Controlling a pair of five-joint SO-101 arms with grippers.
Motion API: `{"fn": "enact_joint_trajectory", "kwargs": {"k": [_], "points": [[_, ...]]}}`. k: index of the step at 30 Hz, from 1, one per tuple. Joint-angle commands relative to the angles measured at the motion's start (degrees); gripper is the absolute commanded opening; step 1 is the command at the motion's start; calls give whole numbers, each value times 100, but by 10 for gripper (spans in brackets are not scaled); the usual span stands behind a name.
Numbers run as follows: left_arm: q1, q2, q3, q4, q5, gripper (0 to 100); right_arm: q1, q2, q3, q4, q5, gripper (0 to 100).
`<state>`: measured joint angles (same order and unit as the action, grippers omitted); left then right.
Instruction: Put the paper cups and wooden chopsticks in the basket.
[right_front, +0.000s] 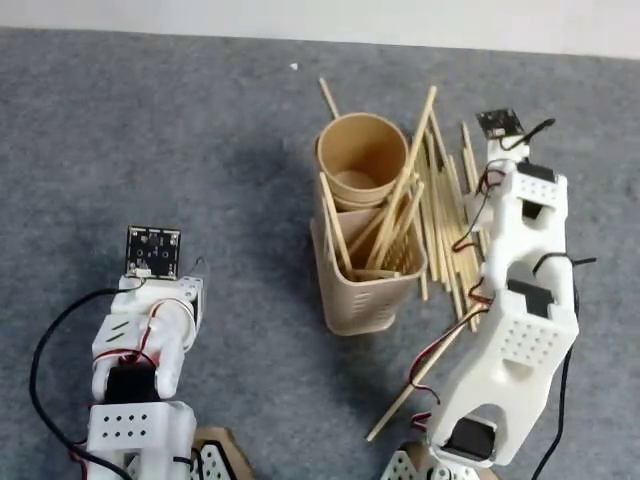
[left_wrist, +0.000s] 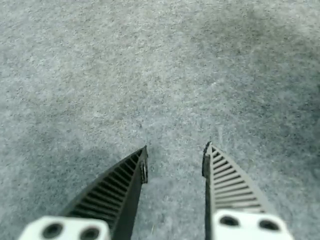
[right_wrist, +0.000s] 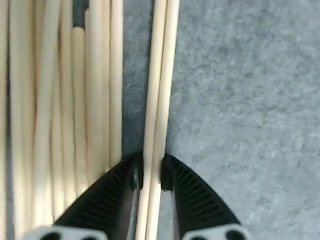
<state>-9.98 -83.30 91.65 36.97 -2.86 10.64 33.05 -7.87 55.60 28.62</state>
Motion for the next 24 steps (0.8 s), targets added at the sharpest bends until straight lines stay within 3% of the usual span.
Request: {"fn": "enact_joint_trajectory", "kwargs": {"k": [1,10,16,24], "points": [[92,-57,-22,-97,-44,203,242,-945,-374,453,-492,5],[92,-57,-22,-97,-44,203,110,-4488,-92,444,-1820,5],[92,-57,-22,-97,-44,203,-954,-7029,1033,163,-2453,5],[92,-57,-22,-97,-44,203,-2475,-10044,3653,-1429,-2585,5]]}}
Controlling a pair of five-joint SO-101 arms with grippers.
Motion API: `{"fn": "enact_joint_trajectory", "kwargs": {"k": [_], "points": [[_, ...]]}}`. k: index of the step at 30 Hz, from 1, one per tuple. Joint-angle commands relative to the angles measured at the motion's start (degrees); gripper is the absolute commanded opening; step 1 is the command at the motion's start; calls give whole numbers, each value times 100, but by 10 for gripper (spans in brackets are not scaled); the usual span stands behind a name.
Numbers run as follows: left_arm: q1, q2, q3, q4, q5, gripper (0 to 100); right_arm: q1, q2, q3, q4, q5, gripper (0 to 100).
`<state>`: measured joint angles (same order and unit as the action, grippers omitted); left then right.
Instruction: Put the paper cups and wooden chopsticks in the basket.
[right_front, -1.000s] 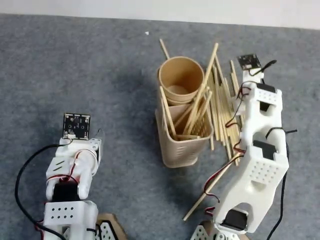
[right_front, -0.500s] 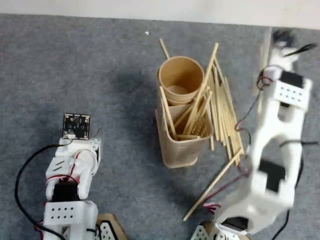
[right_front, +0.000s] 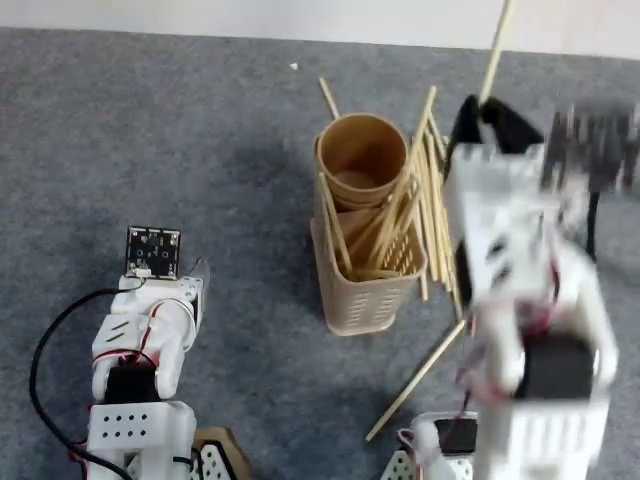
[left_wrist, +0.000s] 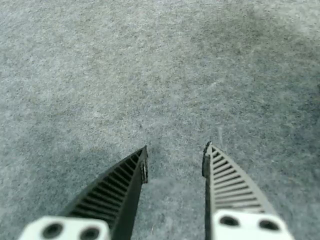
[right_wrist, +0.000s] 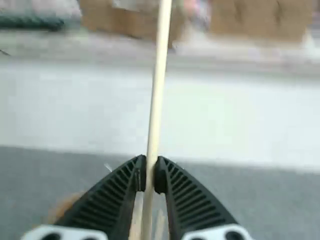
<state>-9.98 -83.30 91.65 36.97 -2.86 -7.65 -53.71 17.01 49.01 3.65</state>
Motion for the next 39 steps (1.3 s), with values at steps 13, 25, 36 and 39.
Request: {"fn": "enact_joint_trajectory", "kwargs": {"k": [13,25,36,39], "points": [[92,-57,-22,-97,-44,203,-1279,-3512,5262,-2079,-290,9],[92,-57,-22,-97,-44,203,-1279,-4180,4743,-1226,158,167],[92,-57,-22,-97,-44,203,40,-2695,3020,-286,1125,166],[92,-57,-22,-97,-44,203,541,-1200,2316,84,1582,166]]}}
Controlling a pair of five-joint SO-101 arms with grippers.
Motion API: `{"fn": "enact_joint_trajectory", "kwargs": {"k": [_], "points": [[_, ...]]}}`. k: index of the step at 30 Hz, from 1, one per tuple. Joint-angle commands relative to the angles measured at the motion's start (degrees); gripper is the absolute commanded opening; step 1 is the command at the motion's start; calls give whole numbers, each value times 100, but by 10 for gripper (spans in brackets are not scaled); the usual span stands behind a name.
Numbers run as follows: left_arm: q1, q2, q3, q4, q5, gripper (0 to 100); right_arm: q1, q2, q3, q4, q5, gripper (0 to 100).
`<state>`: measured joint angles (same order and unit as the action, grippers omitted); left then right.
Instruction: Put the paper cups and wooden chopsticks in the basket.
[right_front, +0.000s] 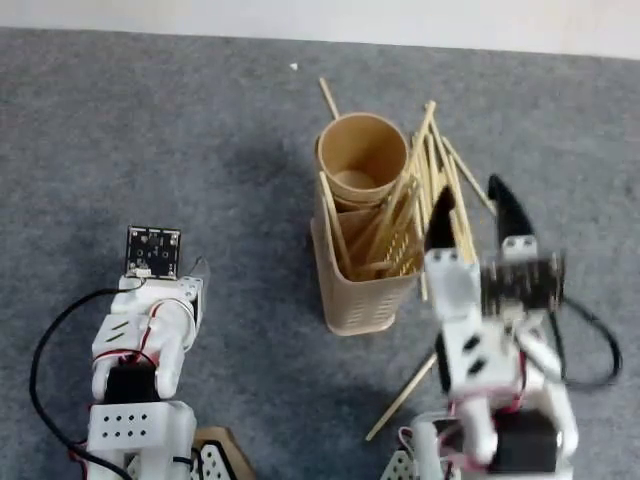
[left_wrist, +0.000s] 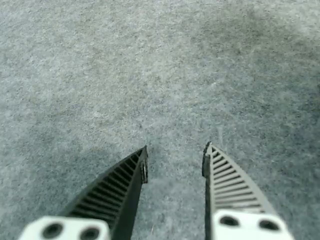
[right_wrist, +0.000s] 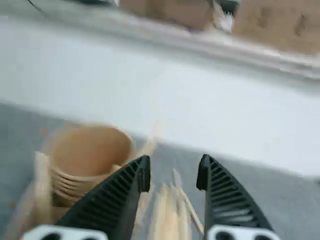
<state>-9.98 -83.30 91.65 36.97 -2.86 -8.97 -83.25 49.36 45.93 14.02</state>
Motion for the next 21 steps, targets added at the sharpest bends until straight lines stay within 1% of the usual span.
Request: {"fn": "enact_joint_trajectory", "kwargs": {"k": [1,5,8,14,19,21], "points": [[92,-57,-22,-97,-44,203,848,2281,-1200,541,659,166],[92,-57,-31,-97,-44,203,1376,4198,-2308,1095,1134,166],[92,-57,-31,-97,-44,203,1499,5464,-2888,1323,1512,166],[92,-57,-31,-97,-44,203,1367,7697,-3530,1297,1802,166],[92,-57,-31,-97,-44,203,1156,9103,-4004,1270,2224,166],[92,-57,-40,-97,-44,203,1147,9543,-4198,1270,2259,166]]}}
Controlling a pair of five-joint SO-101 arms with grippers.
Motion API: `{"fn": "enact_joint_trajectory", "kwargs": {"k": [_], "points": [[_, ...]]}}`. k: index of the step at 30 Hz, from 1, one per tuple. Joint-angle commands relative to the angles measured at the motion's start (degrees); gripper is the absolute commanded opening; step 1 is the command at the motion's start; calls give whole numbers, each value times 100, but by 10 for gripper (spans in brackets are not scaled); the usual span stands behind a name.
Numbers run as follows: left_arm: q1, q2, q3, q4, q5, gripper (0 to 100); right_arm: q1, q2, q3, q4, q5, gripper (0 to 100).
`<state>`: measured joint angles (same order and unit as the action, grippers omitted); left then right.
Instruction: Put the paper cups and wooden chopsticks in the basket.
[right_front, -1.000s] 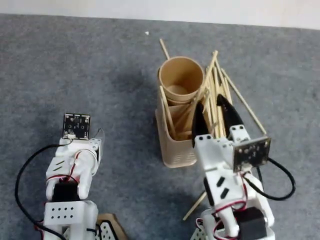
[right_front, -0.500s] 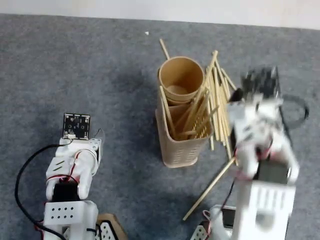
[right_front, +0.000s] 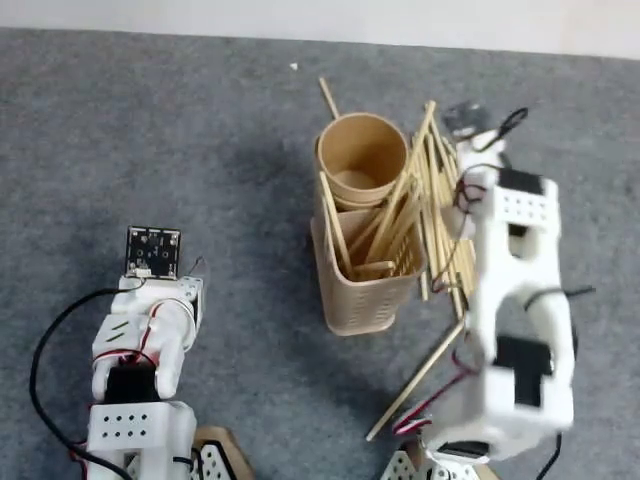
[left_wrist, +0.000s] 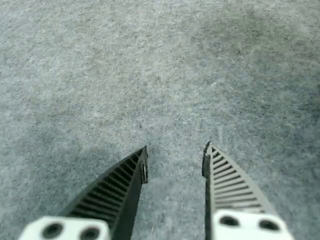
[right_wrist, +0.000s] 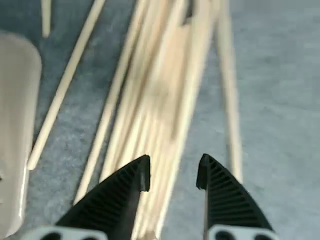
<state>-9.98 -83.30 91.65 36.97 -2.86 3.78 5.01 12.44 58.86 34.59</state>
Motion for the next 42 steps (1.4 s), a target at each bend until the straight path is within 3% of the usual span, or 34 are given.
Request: {"fn": "enact_joint_trajectory", "kwargs": {"k": [1,11,16,22,30,35,42], "points": [[92,-57,-40,-97,-44,203,-110,910,-593,-22,202,166],[92,-57,-40,-97,-44,203,-92,2229,-1464,-22,176,160],[92,-57,-40,-97,-44,203,4,2343,-1569,13,176,0],[92,-57,-40,-97,-44,203,268,2343,-2167,22,-273,12],[92,-57,-40,-97,-44,203,664,2369,-3002,57,-264,17],[92,-57,-40,-97,-44,203,593,2387,-2985,541,440,17],[92,-57,-31,-97,-44,203,611,2360,-3020,734,686,17]]}}
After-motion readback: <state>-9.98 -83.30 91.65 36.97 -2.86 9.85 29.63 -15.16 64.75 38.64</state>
